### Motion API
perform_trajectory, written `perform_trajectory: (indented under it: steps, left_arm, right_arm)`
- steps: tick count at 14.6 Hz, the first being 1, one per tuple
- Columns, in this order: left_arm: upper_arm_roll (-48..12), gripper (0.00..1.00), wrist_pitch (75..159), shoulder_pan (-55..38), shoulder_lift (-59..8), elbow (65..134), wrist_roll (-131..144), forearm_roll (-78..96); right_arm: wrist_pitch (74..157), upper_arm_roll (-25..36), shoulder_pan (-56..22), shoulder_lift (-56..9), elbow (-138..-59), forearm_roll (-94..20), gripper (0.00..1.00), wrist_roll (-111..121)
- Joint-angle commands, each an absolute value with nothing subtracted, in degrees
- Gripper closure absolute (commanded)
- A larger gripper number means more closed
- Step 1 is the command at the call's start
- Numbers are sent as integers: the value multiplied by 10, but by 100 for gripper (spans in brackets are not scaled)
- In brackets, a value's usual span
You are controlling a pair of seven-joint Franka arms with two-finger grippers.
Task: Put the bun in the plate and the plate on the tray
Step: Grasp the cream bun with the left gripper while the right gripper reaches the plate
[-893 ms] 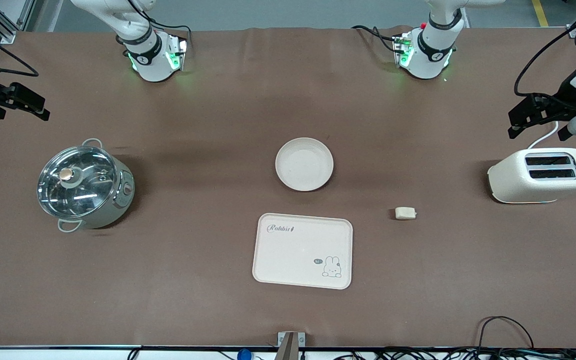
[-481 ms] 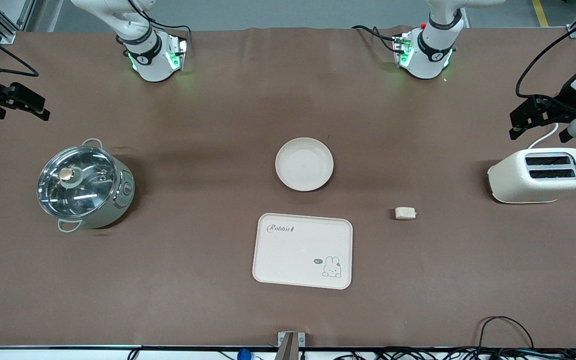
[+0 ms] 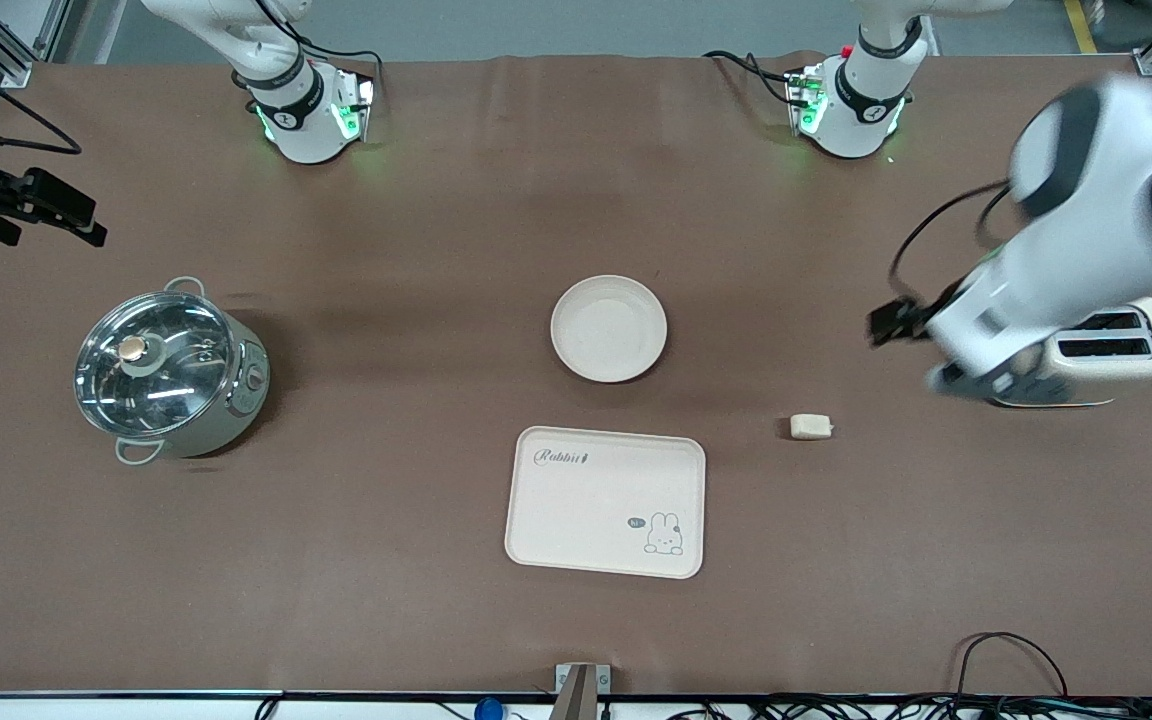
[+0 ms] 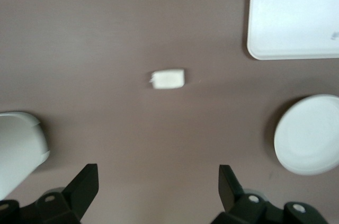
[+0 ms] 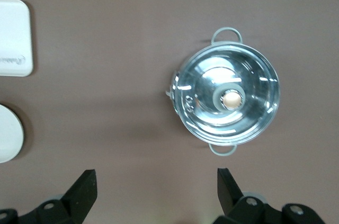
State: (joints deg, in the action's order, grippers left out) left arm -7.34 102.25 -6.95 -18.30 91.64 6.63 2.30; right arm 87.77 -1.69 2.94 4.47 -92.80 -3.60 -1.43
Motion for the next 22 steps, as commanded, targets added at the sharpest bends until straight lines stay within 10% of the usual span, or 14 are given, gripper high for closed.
perform_trajectory:
  steps: [1,6,12,18,22]
  left_arm:
    - [-79,0,1083,-74,-295,891,79,34]
    - [-77,0,1309,-99,-359,1005,78,7]
    - [-78,9,1343,-91,-345,1050,76,-17]
    - [-80,91,1345,-85,-323,1073,69,-16]
    - [-80,99,1346,-85,-324,1071,69,-16]
  right_arm:
    - [915,-15,7,28,-934,-59,0,-19]
    - [1033,-15,-46,-14,-1023,-84,0,-31]
    - [1161,-15,-122,-57,-1103,-146,0,-95]
    - [1326,-15,-208,-129,-1171,-229,0,-112]
    - [1431,-15,-276,-189,-1179,-242,0,-145]
